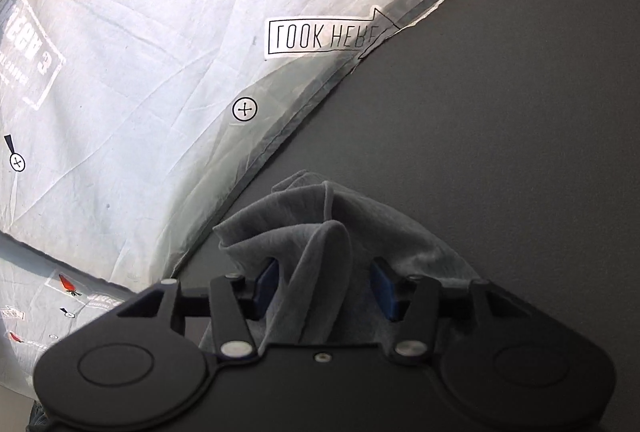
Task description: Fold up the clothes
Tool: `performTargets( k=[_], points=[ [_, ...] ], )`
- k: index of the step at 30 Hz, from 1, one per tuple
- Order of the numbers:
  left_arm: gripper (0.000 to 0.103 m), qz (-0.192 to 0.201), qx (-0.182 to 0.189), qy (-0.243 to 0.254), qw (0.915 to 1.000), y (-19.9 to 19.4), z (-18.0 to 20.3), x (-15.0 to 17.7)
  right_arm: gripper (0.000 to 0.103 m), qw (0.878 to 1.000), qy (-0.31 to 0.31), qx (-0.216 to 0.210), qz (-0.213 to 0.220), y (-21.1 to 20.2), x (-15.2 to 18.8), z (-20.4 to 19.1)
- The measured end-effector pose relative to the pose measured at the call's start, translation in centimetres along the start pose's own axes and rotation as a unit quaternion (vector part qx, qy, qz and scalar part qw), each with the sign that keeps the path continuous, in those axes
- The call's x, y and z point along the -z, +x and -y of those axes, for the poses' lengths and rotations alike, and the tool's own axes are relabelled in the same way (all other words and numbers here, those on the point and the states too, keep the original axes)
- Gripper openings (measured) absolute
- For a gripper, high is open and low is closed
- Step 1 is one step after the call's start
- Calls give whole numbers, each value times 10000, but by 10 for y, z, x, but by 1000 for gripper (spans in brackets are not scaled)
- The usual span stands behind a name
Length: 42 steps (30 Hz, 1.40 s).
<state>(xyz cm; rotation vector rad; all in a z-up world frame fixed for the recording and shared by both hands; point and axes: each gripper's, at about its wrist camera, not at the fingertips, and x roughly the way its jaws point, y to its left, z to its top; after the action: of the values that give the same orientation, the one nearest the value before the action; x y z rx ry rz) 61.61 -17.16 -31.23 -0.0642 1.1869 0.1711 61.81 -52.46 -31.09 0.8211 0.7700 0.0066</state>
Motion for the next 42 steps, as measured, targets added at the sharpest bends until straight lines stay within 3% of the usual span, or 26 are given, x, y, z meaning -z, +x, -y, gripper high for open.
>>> performTargets(
  k=[2,7,9,13,15,16,19,24,28,31,33,35,36,37,39,42],
  points=[
    [103,2,2,3,10000,0,0,0,6,9996,-202,-175,-52,4,3,-1],
    [103,5,11,0,10000,0,0,0,5,9942,-746,-758,-174,3,11,-38],
    [103,17,8,-6,10000,0,0,0,5,9910,-764,-1037,-353,5,21,-50],
    [103,15,12,1,10000,0,1,-1,5,9859,-731,-1183,-927,28,45,-65],
    [103,13,17,7,10000,0,0,-1,15,9846,-542,-1118,-1225,39,56,-65],
    [103,14,19,9,10000,0,0,-1,29,9846,-435,-1092,-1294,40,60,-64],
    [103,23,25,13,10000,0,0,-1,39,9859,-263,-1098,-1239,31,65,-61],
    [103,57,22,3,10000,-1,0,0,41,9890,-1069,-759,-684,-19,66,-64],
    [103,83,19,-8,10000,-1,1,1,42,9757,-2036,-173,-793,-38,85,-65],
    [103,86,40,-4,10000,-2,0,2,47,9681,-2331,-46,-923,-41,107,-62],
    [103,53,45,31,10000,-5,-1,4,45,9601,-2634,135,-932,-37,123,-64],
    [103,31,38,58,10000,-11,-1,11,18,9510,-2965,381,-786,-36,133,-67],
    [103,24,36,72,10000,-14,-2,14,11,9492,-3025,420,-757,-38,133,-68],
    [103,34,27,95,9999,-17,-2,18,7,9473,-3084,460,-728,-39,134,-69],
    [103,62,21,119,9999,-23,-5,26,6,9540,-2919,102,-678,-52,130,-70],
    [103,52,90,102,9999,-32,-12,39,6,9468,-3098,-223,-836,-68,134,-75]
  ],
)
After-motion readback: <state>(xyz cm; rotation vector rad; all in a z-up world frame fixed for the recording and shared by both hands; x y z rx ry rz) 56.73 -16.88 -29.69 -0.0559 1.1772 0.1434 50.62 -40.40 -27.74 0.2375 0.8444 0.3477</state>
